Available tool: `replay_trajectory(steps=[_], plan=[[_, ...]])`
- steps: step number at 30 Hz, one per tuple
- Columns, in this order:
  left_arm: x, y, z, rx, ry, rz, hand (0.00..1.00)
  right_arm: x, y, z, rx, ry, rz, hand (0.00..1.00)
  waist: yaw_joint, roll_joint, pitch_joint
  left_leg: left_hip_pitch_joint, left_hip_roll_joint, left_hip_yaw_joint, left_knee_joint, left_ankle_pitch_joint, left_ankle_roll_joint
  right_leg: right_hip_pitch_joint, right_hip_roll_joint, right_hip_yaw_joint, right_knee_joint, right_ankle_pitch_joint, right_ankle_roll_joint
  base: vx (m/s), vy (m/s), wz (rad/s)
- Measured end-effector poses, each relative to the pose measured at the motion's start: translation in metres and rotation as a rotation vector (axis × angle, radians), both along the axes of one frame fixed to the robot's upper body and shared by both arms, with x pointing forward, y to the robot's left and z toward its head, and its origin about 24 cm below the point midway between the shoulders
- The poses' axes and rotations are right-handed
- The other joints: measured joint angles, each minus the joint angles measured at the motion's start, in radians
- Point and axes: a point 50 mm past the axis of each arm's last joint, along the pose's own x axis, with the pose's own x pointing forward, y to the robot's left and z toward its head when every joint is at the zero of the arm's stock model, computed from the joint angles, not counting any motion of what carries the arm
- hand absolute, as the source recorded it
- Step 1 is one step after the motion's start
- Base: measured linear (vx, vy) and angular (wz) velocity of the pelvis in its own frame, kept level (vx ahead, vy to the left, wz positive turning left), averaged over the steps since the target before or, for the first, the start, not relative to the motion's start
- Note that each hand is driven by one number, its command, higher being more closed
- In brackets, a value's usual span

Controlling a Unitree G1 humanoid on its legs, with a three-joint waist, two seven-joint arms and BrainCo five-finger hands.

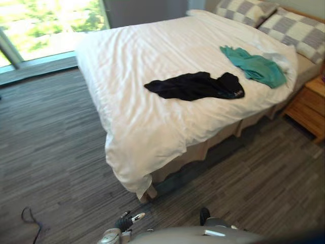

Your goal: Tidy the bed and pick cloth on bed and put in laundry

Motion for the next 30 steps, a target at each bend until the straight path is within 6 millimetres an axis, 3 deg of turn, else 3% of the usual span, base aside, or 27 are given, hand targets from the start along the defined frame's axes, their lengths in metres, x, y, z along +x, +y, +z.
replay_trajectory(steps=[1, 2, 4, 5, 6, 7, 8, 9, 10, 11, 12, 13, 14, 15, 16, 18, 21, 23, 26, 30], plan=[[0.005, -0.007, 0.0, -0.016, -0.014, -0.003, 0.0, 0.003, 0.001, 0.001, -0.002, -0.019, 0.0, 0.0, -0.004, 0.001, 0.008, 0.028, 0.003, 0.031, -0.014, 0.001, -0.002, -0.042, -0.025, -0.078, 0.197, -0.115, -0.031, 0.11, -0.049, -0.7], [0.008, -0.013, 0.001, -0.031, -0.026, -0.005, 0.0, 0.003, 0.002, 0.001, 0.0, -0.025, -0.002, 0.0, -0.009, -0.002, 0.009, 0.05, 0.005, 0.053, -0.017, -0.001, -0.005, -0.052, -0.037, -0.114, 0.3, -0.169, -0.04, 0.12, -0.039, -0.7], [0.011, -0.018, 0.001, -0.043, -0.025, 0.0, 0.0, 0.003, 0.003, 0.002, 0.001, -0.044, -0.012, 0.0, -0.003, -0.023, 0.011, 0.086, -0.019, 0.088, -0.011, -0.006, -0.012, -0.074, -0.042, -0.152, 0.369, -0.175, -0.046, 0.1, 0.002, -1.06], [0.017, -0.021, 0.002, -0.05, -0.032, -0.007, 0.0, 0.006, 0.003, 0.002, 0.0, -0.061, -0.006, 0.0, -0.001, -0.026, 0.016, 0.083, -0.026, 0.105, -0.013, 0.025, 0.042, -0.083, -0.008, -0.134, 0.31, -0.132, -0.067, 0.05, -0.024, -1.58], [0.016, -0.021, 0.002, -0.052, -0.026, -0.005, 0.0, 0.014, 0.001, 0.003, -0.003, -0.079, -0.003, 0.0, 0.011, -0.012, 0.009, 0.059, -0.02, 0.108, -0.018, 0.049, 0.099, -0.061, 0.045, -0.097, 0.185, -0.072, -0.056, -0.01, -0.115, -1.79], [0.017, -0.026, 0.002, -0.063, -0.029, -0.003, 0.0, 0.021, -0.006, 0.005, -0.022, -0.099, -0.017, 0.0, 0.021, 0.017, 0.007, 0.05, 0.0, 0.133, -0.039, 0.073, 0.103, -0.082, 0.036, -0.125, 0.261, -0.146, -0.093, -0.02, -0.132, -1.3], [0.022, -0.026, 0.003, -0.061, -0.042, -0.011, 0.0, 0.025, -0.008, 0.006, -0.026, -0.113, -0.036, 0.0, 0.008, -0.005, 0.017, 0.066, -0.016, 0.157, -0.045, 0.07, 0.081, -0.087, -0.037, -0.194, 0.488, -0.261, -0.114, 0.02, -0.11, -0.93], [0.029, -0.021, 0.006, -0.047, -0.057, -0.019, 0.0, 0.02, -0.007, 0.004, -0.023, -0.097, -0.048, 0.0, -0.007, -0.032, 0.029, 0.082, -0.048, 0.189, -0.035, 0.069, 0.075, -0.044, -0.101, -0.23, 0.557, -0.304, -0.098, 0.05, -0.081, -0.92], [0.033, -0.015, 0.007, -0.033, -0.064, -0.013, 0.0, 0.026, -0.005, 0.004, -0.025, -0.103, -0.022, 0.0, 0.005, -0.058, 0.034, 0.077, -0.052, 0.217, 0.021, 0.058, 0.058, -0.04, -0.092, -0.258, 0.535, -0.326, -0.096, 0.04, -0.11, -1.57], [0.023, -0.015, 0.003, -0.037, -0.022, -0.004, 0.0, 0.032, -0.007, 0.007, -0.037, -0.126, 0.016, 0.0, 0.022, -0.031, 0.041, 0.036, 0.019, 0.242, 0.166, 0.047, 0.062, 0.017, -0.038, -0.274, 0.418, -0.287, -0.102, 0.0, -0.111, -1.83], [0.02, -0.014, 0.002, -0.035, -0.012, -0.006, 0.0, 0.033, -0.006, 0.007, -0.041, -0.134, 0.032, 0.0, 0.034, -0.025, 0.034, 0.015, 0.031, 0.234, 0.2, 0.017, 0.055, 0.052, -0.006, -0.26, 0.319, -0.275, -0.105, -0.08, -0.171, -1.99], [0.019, -0.012, 0.003, -0.026, -0.014, -0.016, 0.0, 0.042, -0.005, 0.007, -0.038, -0.144, 0.063, 0.0, 0.043, -0.036, 0.028, -0.021, -0.008, 0.2, 0.143, -0.023, 0.044, 0.125, 0.031, -0.223, 0.115, -0.26, -0.096, -0.11, -0.157, -1.6], [0.028, -0.017, 0.004, -0.03, -0.03, -0.051, 0.0, 0.043, -0.012, 0.008, -0.055, -0.136, 0.084, 0.0, 0.03, -0.023, 0.034, -0.071, -0.011, 0.204, 0.106, 0.011, 0.041, 0.166, 0.07, -0.222, -0.026, -0.233, -0.092, -0.15, -0.192, -1.33], [0.033, -0.024, 0.005, -0.041, -0.036, -0.076, 0.0, 0.044, -0.015, 0.009, -0.063, -0.137, 0.093, 0.0, 0.027, 0.013, 0.038, -0.096, 0.015, 0.202, 0.089, 0.041, 0.041, 0.183, 0.101, -0.221, -0.067, -0.203, -0.086, -0.12, -0.092, -0.84], [0.035, -0.031, 0.005, -0.043, -0.042, -0.122, 0.0, 0.043, -0.019, 0.009, -0.069, -0.123, 0.101, 0.0, 0.028, 0.029, 0.041, -0.095, 0.032, 0.209, 0.086, 0.048, 0.029, 0.217, 0.123, -0.206, -0.122, -0.18, -0.082, -0.11, -0.031, -0.41], [0.036, -0.037, 0.005, -0.046, -0.053, -0.153, 0.0, 0.037, -0.018, 0.007, -0.057, -0.084, 0.117, 0.0, 0.019, 0.028, 0.037, -0.074, 0.025, 0.214, 0.065, 0.057, 0.023, 0.229, 0.123, -0.187, -0.155, -0.171, -0.067, -0.08, 0.05, -0.23], [0.036, -0.033, 0.007, -0.027, -0.08, -0.164, 0.0, 0.044, -0.01, 0.006, -0.046, -0.063, 0.15, 0.0, 0.028, 0.03, 0.053, -0.074, 0.034, 0.245, 0.073, 0.057, 0.02, 0.218, 0.127, -0.168, -0.179, -0.166, -0.062, -0.09, 0.07, -0.34], [0.033, -0.024, 0.007, -0.024, -0.099, -0.118, 0.0, 0.049, -0.009, 0.006, -0.05, -0.047, 0.162, 0.0, 0.035, 0.021, 0.069, -0.106, 0.034, 0.105, 0.167, 0.059, 0.023, 0.216, 0.124, -0.116, -0.175, -0.146, -0.054, -0.04, 0.008, -0.52], [0.025, -0.017, 0.006, -0.033, -0.106, -0.026, 0.0, 0.058, -0.008, 0.005, -0.05, -0.023, 0.184, 0.0, 0.058, 0.033, 0.066, -0.121, -0.008, -0.155, 0.228, 0.061, 0.026, 0.194, 0.124, -0.006, -0.153, -0.143, -0.053, -0.02, 0.036, -1.05], [0.019, -0.019, 0.004, -0.05, -0.096, -0.007, 0.0, 0.059, -0.006, 0.005, -0.046, -0.015, 0.166, 0.0, 0.056, 0.05, 0.05, -0.086, -0.022, -0.194, 0.188, 0.062, 0.026, 0.191, 0.113, -0.002, -0.177, -0.141, -0.049, 0.04, 0.09, -0.79]])
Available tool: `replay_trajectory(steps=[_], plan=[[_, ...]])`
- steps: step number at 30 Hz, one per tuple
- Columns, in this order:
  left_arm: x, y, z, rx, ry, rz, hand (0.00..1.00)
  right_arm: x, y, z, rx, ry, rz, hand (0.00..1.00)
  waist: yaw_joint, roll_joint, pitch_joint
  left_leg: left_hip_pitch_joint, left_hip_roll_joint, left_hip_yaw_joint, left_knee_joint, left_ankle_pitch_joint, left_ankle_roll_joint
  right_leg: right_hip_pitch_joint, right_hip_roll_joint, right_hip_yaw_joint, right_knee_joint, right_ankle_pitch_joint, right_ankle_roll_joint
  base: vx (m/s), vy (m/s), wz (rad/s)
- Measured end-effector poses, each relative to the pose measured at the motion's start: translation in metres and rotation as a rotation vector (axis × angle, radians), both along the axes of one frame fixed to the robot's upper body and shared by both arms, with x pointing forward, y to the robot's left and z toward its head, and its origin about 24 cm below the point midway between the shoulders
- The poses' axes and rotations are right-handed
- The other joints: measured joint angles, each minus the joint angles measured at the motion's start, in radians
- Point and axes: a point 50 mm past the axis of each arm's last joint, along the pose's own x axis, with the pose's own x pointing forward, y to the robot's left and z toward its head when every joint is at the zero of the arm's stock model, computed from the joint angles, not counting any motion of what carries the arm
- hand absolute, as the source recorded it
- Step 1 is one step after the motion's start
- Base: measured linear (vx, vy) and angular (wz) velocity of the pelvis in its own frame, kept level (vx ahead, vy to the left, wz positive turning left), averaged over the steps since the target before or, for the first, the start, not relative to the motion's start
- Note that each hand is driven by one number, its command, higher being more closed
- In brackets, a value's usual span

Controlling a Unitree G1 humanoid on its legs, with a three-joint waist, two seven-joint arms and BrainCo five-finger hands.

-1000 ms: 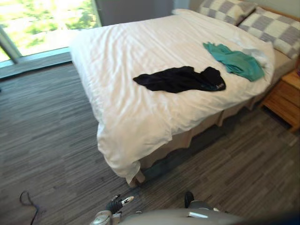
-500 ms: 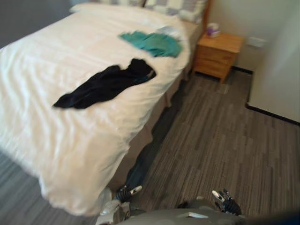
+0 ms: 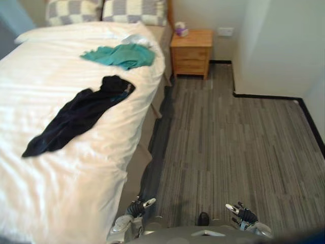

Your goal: Tidy the bed and pick cloth on bed and put in laundry

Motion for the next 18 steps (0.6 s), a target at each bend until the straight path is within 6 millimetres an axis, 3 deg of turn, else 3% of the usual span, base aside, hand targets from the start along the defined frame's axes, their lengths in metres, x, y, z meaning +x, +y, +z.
replay_trajectory(steps=[3, 7, 11, 12, 18], plan=[[0.001, -0.002, -0.001, 0.0, 0.013, -0.031, 0.0, -0.009, 0.004, -0.003, 0.006, 0.015, -0.038, 0.0, -0.011, -0.029, -0.018, 0.04, -0.019, -0.017, -0.074, 0.0, -0.001, 0.04, 0.002, -0.009, -0.08, 0.066, 0.02, 0.07, 0.092, -0.09], [0.0, -0.003, -0.002, 0.0, 0.028, -0.05, 0.0, -0.014, 0.005, -0.004, 0.004, 0.024, -0.042, 0.0, -0.013, -0.035, -0.029, 0.102, -0.034, -0.066, -0.174, -0.001, -0.002, 0.063, 0.008, -0.01, -0.087, 0.084, 0.01, 0.09, 0.09, -0.01], [0.002, -0.007, -0.005, 0.0, 0.073, -0.083, 0.0, -0.017, 0.004, -0.006, 0.01, 0.034, -0.074, 0.0, -0.018, -0.038, -0.032, 0.122, -0.057, -0.136, -0.223, -0.003, -0.004, 0.068, -0.007, -0.023, -0.088, 0.097, 0.029, 0.01, 0.11, 0.07], [0.0, 0.002, -0.005, 0.003, 0.099, -0.071, 0.0, -0.023, 0.01, -0.01, 0.019, 0.089, -0.099, 0.0, -0.033, -0.082, -0.038, 0.122, -0.085, -0.226, -0.266, -0.032, -0.012, 0.044, -0.037, -0.07, -0.089, 0.123, 0.058, -0.02, 0.047, 0.03], [-0.001, 0.002, -0.005, 0.008, 0.101, -0.067, 0.0, -0.024, 0.01, -0.01, 0.024, 0.087, -0.109, 0.0, -0.035, -0.082, -0.038, 0.121, -0.085, -0.225, -0.267, -0.032, -0.013, 0.042, -0.037, -0.069, -0.089, 0.123, 0.058, 0.0, 0.0, 0.0]])
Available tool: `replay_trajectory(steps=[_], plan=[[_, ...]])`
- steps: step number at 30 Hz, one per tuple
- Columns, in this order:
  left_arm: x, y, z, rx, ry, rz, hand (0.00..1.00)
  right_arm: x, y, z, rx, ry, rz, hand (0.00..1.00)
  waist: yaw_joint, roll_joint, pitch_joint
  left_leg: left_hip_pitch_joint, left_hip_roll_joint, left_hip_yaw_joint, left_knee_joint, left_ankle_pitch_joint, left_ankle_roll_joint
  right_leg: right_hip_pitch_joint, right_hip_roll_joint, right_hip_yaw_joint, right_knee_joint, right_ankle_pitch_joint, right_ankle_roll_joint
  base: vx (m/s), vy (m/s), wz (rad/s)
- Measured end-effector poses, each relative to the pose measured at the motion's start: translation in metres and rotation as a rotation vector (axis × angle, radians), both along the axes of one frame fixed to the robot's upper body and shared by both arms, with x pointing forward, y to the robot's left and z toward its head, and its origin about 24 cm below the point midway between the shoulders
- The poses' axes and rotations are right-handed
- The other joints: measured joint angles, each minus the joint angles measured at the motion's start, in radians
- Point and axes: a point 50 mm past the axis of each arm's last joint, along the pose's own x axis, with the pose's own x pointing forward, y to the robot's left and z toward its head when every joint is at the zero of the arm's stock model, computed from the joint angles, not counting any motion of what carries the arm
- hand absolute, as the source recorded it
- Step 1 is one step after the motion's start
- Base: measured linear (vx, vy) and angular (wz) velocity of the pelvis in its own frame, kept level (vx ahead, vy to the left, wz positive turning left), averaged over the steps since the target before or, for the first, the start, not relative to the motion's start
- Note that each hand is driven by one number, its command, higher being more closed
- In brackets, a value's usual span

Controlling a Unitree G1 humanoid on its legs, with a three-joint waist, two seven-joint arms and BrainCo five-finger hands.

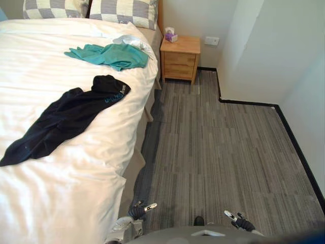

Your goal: Tidy the bed and pick cloth on bed and put in laundry

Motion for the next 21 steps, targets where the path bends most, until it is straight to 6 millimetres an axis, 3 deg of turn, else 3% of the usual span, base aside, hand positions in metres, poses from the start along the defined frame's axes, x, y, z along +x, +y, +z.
replay_trajectory(steps=[8, 11, 16, 19, 20, 21], plan=[[-0.002, 0.003, -0.001, 0.076, 0.016, 0.03, 0.0, -0.001, 0.002, 0.0, 0.024, -0.017, -0.016, 0.0, -0.01, -0.002, 0.001, -0.005, 0.009, 0.029, -0.005, -0.004, -0.025, -0.012, 0.006, 0.014, 0.0, 0.0, 0.0, 0.01, 0.0, -0.07], [-0.003, 0.007, -0.001, 0.148, 0.022, 0.029, 0.0, -0.002, 0.005, 0.0, 0.043, -0.032, -0.028, 0.0, -0.018, -0.007, 0.001, -0.01, 0.016, 0.046, -0.012, 0.002, -0.061, -0.014, 0.009, 0.014, 0.0, 0.0, 0.0, 0.02, -0.017, -0.09], [-0.003, 0.009, 0.0, 0.229, 0.016, 0.044, 0.0, -0.003, 0.007, -0.001, 0.04, -0.026, -0.01, 0.0, -0.018, -0.005, 0.001, -0.013, 0.037, 0.088, -0.014, 0.004, -0.065, -0.024, 0.029, 0.027, 0.001, -0.014, -0.019, 0.01, -0.034, -0.1], [-0.001, 0.016, 0.003, 0.241, -0.009, 0.072, 0.0, -0.003, 0.013, -0.001, 0.025, -0.011, 0.095, 0.0, -0.017, -0.038, -0.007, -0.148, 0.059, 0.186, 0.247, 0.004, -0.066, -0.047, 0.023, 0.056, 0.002, -0.046, -0.043, 0.01, -0.071, -0.18], [0.0, 0.017, 0.003, 0.241, -0.023, 0.081, 0.0, -0.002, 0.014, -0.001, 0.022, -0.013, 0.113, 0.0, -0.016, -0.037, -0.006, -0.182, 0.073, 0.202, 0.33, 0.004, -0.067, -0.043, 0.024, 0.061, 0.004, -0.048, -0.047, 0.03, -0.089, -0.29], [0.003, 0.016, 0.005, 0.234, -0.052, 0.111, 0.0, 0.001, 0.012, 0.001, 0.012, -0.031, 0.133, 0.0, -0.015, -0.022, 0.003, -0.256, 0.117, 0.225, 0.528, 0.025, -0.09, -0.027, 0.035, 0.079, 0.01, -0.057, -0.058, 0.05, -0.089, -0.5]])
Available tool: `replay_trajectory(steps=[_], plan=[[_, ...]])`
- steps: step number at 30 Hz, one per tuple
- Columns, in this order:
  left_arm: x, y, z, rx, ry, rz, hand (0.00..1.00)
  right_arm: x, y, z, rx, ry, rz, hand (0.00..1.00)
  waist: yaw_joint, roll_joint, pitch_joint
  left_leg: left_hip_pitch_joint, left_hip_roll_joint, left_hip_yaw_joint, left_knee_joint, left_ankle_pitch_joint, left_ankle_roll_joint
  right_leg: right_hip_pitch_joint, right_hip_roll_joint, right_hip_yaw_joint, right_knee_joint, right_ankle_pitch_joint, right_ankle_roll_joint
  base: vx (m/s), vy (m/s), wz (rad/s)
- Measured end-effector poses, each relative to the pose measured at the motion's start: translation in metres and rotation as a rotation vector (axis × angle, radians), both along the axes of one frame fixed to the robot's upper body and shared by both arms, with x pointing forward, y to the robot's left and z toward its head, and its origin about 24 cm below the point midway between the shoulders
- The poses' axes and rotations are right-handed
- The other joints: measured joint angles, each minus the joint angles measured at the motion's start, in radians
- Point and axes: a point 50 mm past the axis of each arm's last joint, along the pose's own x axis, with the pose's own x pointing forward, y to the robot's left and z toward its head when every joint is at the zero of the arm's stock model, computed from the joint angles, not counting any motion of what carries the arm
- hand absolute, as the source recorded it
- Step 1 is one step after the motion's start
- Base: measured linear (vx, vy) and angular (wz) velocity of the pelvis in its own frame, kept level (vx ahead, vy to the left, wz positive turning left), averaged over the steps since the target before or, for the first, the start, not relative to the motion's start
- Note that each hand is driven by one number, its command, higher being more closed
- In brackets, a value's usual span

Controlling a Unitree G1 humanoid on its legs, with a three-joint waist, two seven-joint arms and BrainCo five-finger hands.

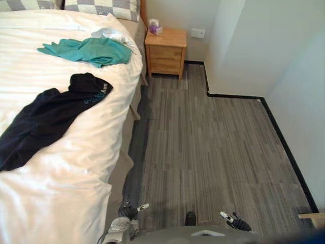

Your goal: Tidy the bed and pick cloth on bed and put in laundry

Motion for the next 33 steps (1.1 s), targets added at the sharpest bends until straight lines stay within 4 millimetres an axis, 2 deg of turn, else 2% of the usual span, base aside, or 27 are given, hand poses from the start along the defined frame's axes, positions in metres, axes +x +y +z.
replay_trajectory(steps=[1, 2, 3, 4, 6, 8, 9, 10, 11, 12, 13, 14, 16, 18, 19, 20, 21, 22, 23, 24, 25, 26, 27, 29, 30, 32, 33], plan=[[0.004, -0.003, 0.002, -0.014, -0.035, 0.03, 0.0, 0.001, -0.005, 0.003, -0.026, -0.023, 0.026, 0.0, 0.003, 0.015, 0.01, -0.067, 0.034, -0.005, 0.17, 0.087, 0.015, 0.004, 0.003, 0.016, 0.034, -0.027, -0.015, 0.07, -0.047, -0.57], [0.005, -0.002, 0.004, -0.01, -0.048, 0.038, 0.0, 0.002, -0.006, 0.004, -0.034, -0.035, 0.036, 0.0, 0.012, 0.005, 0.018, -0.095, 0.043, -0.007, 0.234, 0.097, 0.028, 0.011, 0.0, 0.037, 0.053, -0.042, -0.02, 0.1, -0.033, -0.72], [0.005, -0.004, 0.004, -0.016, -0.062, 0.041, 0.0, 0.006, -0.01, 0.007, -0.052, -0.06, 0.035, 0.0, 0.021, 0.025, 0.02, -0.124, 0.055, -0.01, 0.297, 0.047, 0.043, 0.014, -0.004, 0.072, 0.091, -0.071, -0.027, 0.11, -0.011, -0.75], [0.006, -0.007, 0.005, -0.022, -0.076, 0.041, 0.0, 0.001, -0.013, 0.008, -0.066, -0.055, 0.029, 0.0, 0.023, 0.033, 0.023, -0.147, 0.053, -0.012, 0.303, 0.005, 0.046, 0.016, -0.013, 0.104, 0.113, -0.087, -0.027, 0.13, 0.005, -0.77], [0.007, -0.01, 0.006, -0.029, -0.094, 0.044, 0.0, 0.002, -0.013, 0.008, -0.078, -0.054, 0.042, 0.0, 0.027, 0.03, 0.025, -0.165, 0.048, 0.003, 0.215, -0.021, 0.044, 0.017, -0.032, 0.141, 0.126, -0.102, -0.022, 0.16, 0.05, -0.71], [0.006, -0.01, 0.006, -0.031, -0.102, 0.054, 0.0, 0.001, -0.013, 0.008, -0.102, -0.053, 0.061, 0.0, 0.024, 0.029, 0.025, -0.16, 0.038, 0.025, 0.047, -0.023, 0.041, 0.02, -0.043, 0.172, 0.132, -0.119, -0.009, 0.18, 0.102, -0.49], [0.006, -0.01, 0.006, -0.032, -0.108, 0.059, 0.0, 0.0, -0.014, 0.008, -0.116, -0.054, 0.077, 0.0, 0.022, 0.029, 0.025, -0.158, 0.02, 0.026, -0.087, -0.019, 0.039, 0.018, -0.054, 0.184, 0.138, -0.133, 0.002, 0.25, 0.174, -0.28], [0.005, -0.009, 0.006, -0.04, -0.115, 0.08, 0.0, -0.002, -0.014, 0.009, -0.127, -0.056, 0.087, 0.0, 0.024, 0.028, 0.026, -0.154, -0.001, 0.027, -0.217, 0.006, 0.036, 0.018, -0.067, 0.199, 0.156, -0.151, 0.018, 0.28, 0.2, -0.27], [0.004, -0.009, 0.006, -0.044, -0.114, 0.088, 0.0, -0.003, -0.014, 0.009, -0.131, -0.057, 0.087, 0.0, 0.025, 0.029, 0.027, -0.147, -0.007, 0.028, -0.278, 0.025, 0.037, 0.018, -0.074, 0.205, 0.166, -0.164, 0.027, 0.33, 0.233, -0.28], [0.002, -0.01, 0.006, -0.056, -0.115, 0.109, 0.0, -0.006, -0.016, 0.009, -0.146, -0.057, 0.098, 0.0, 0.027, 0.037, 0.026, -0.131, -0.009, 0.034, -0.372, 0.084, 0.041, 0.02, -0.082, 0.22, 0.195, -0.199, 0.05, 0.28, 0.21, -0.26], [0.0, -0.011, 0.005, -0.06, -0.114, 0.118, 0.0, -0.007, -0.016, 0.009, -0.151, -0.06, 0.102, 0.0, 0.029, 0.039, 0.024, -0.114, -0.009, 0.053, -0.379, 0.129, 0.055, 0.019, -0.089, 0.229, 0.212, -0.218, 0.065, 0.53, 0.374, -0.43], [-0.003, -0.006, 0.005, -0.049, -0.116, 0.122, 0.0, -0.01, -0.011, 0.008, -0.146, -0.049, 0.129, 0.0, 0.028, 0.034, 0.009, -0.096, -0.022, 0.115, -0.353, 0.13, 0.097, 0.041, -0.121, 0.231, 0.227, -0.232, 0.087, 0.39, 0.272, -0.4], [-0.005, -0.004, 0.005, -0.044, -0.114, 0.125, 0.0, -0.011, -0.008, 0.007, -0.148, -0.046, 0.16, 0.0, 0.033, 0.024, -0.004, -0.089, -0.026, 0.142, -0.328, 0.083, 0.103, 0.03, -0.138, 0.226, 0.256, -0.234, 0.085, 0.35, 0.21, -0.4], [-0.006, -0.002, 0.005, -0.041, -0.111, 0.128, 0.0, -0.01, -0.006, 0.007, -0.153, -0.049, 0.174, 0.0, 0.033, 0.019, -0.011, -0.081, -0.025, 0.165, -0.315, 0.065, 0.115, 0.011, -0.144, 0.225, 0.298, -0.238, 0.086, 0.38, 0.182, -0.36], [-0.007, 0.0, 0.005, -0.035, -0.105, 0.118, 0.0, -0.012, -0.005, 0.007, -0.164, -0.045, 0.151, 0.0, 0.033, -0.005, -0.024, -0.043, -0.035, 0.189, -0.301, 0.029, 0.126, -0.043, -0.161, 0.223, 0.443, -0.251, 0.105, 0.34, 0.139, -0.33], [-0.008, 0.0, 0.005, -0.035, -0.103, 0.117, 0.0, -0.012, -0.004, 0.006, -0.165, -0.043, 0.144, 0.0, 0.033, -0.006, -0.025, -0.036, -0.038, 0.189, -0.301, 0.023, 0.126, -0.052, -0.165, 0.224, 0.472, -0.252, 0.107, 0.42, 0.157, -0.32], [-0.01, 0.001, 0.003, -0.029, -0.084, 0.101, 0.0, -0.017, -0.005, 0.004, -0.167, -0.023, 0.094, 0.0, 0.024, -0.013, -0.032, -0.005, -0.059, 0.188, -0.311, 0.005, 0.132, -0.131, -0.182, 0.222, 0.678, -0.244, 0.123, 0.35, 0.117, -0.04], [-0.009, 0.002, 0.003, -0.02, -0.078, 0.075, 0.0, -0.016, -0.005, 0.005, -0.17, -0.028, 0.081, 0.0, 0.021, -0.024, -0.028, 0.028, -0.077, 0.187, -0.328, -0.009, 0.134, -0.202, -0.208, 0.222, 0.835, -0.2, 0.17, 0.43, 0.131, 0.06], [-0.008, 0.003, 0.003, -0.015, -0.079, 0.062, 0.0, -0.015, -0.006, 0.005, -0.172, -0.032, 0.071, 0.0, 0.015, -0.03, -0.023, 0.052, -0.088, 0.185, -0.339, -0.017, 0.138, -0.25, -0.223, 0.221, 0.939, -0.143, 0.187, 0.37, 0.055, 0.31], [-0.009, 0.002, 0.002, -0.012, -0.068, 0.046, 0.0, -0.015, -0.007, 0.004, -0.169, -0.029, 0.068, 0.0, -0.003, -0.021, -0.014, 0.099, -0.092, 0.174, -0.355, -0.028, 0.144, -0.313, -0.242, 0.215, 1.098, -0.108, 0.178, 0.39, 0.014, 0.39], [-0.007, 0.0, 0.002, -0.015, -0.069, 0.03, 0.0, -0.014, -0.008, 0.005, -0.168, -0.034, 0.075, 0.0, -0.009, -0.017, -0.01, 0.157, -0.088, 0.161, -0.376, -0.037, 0.146, -0.359, -0.245, 0.189, 1.199, -0.147, 0.137, 0.39, -0.004, 0.37], [-0.007, -0.001, 0.002, -0.017, -0.065, 0.028, 0.0, -0.013, -0.008, 0.005, -0.166, -0.04, 0.079, 0.0, -0.01, -0.015, -0.009, 0.187, -0.085, 0.158, -0.396, -0.037, 0.145, -0.385, -0.244, 0.17, 1.227, -0.161, 0.115, 0.38, -0.037, 0.24], [-0.005, -0.004, 0.001, -0.024, -0.063, 0.023, 0.0, -0.01, -0.01, 0.007, -0.168, -0.064, 0.085, 0.0, -0.013, -0.008, -0.005, 0.232, -0.067, 0.155, -0.431, -0.042, 0.136, -0.442, -0.236, 0.128, 1.236, -0.184, 0.1, 0.38, -0.084, 0.16], [0.002, -0.007, 0.002, -0.038, -0.072, 0.02, 0.0, -0.005, -0.01, 0.009, -0.169, -0.101, 0.093, 0.0, -0.02, 0.003, 0.012, 0.295, -0.033, 0.149, -0.472, -0.039, 0.13, -0.499, -0.216, 0.057, 1.131, -0.227, 0.082, 0.37, -0.155, 0.23], [0.006, -0.009, 0.003, -0.045, -0.08, 0.018, 0.0, -0.004, -0.009, 0.01, -0.162, -0.112, 0.098, 0.0, -0.037, 0.002, 0.015, 0.309, -0.009, 0.129, -0.488, -0.039, 0.13, -0.517, -0.199, 0.016, 0.993, -0.229, 0.078, 0.39, -0.263, 0.53], [0.015, -0.014, 0.004, -0.06, -0.096, 0.013, 0.0, -0.007, -0.001, 0.009, -0.136, -0.11, 0.094, 0.0, -0.056, -0.016, 0.016, 0.332, 0.001, 0.09, -0.51, -0.045, 0.094, -0.484, -0.177, 0.006, 0.649, -0.168, 0.108, 0.44, -0.312, 0.67], [0.02, -0.025, 0.003, -0.086, -0.084, 0.006, 0.0, -0.007, -0.008, 0.009, -0.14, -0.113, 0.073, 0.0, -0.062, 0.005, 0.036, 0.358, 0.025, 0.057, -0.521, -0.06, 0.043, -0.439, -0.156, -0.029, 0.572, -0.106, 0.036, 0.46, -0.275, 0.39]])
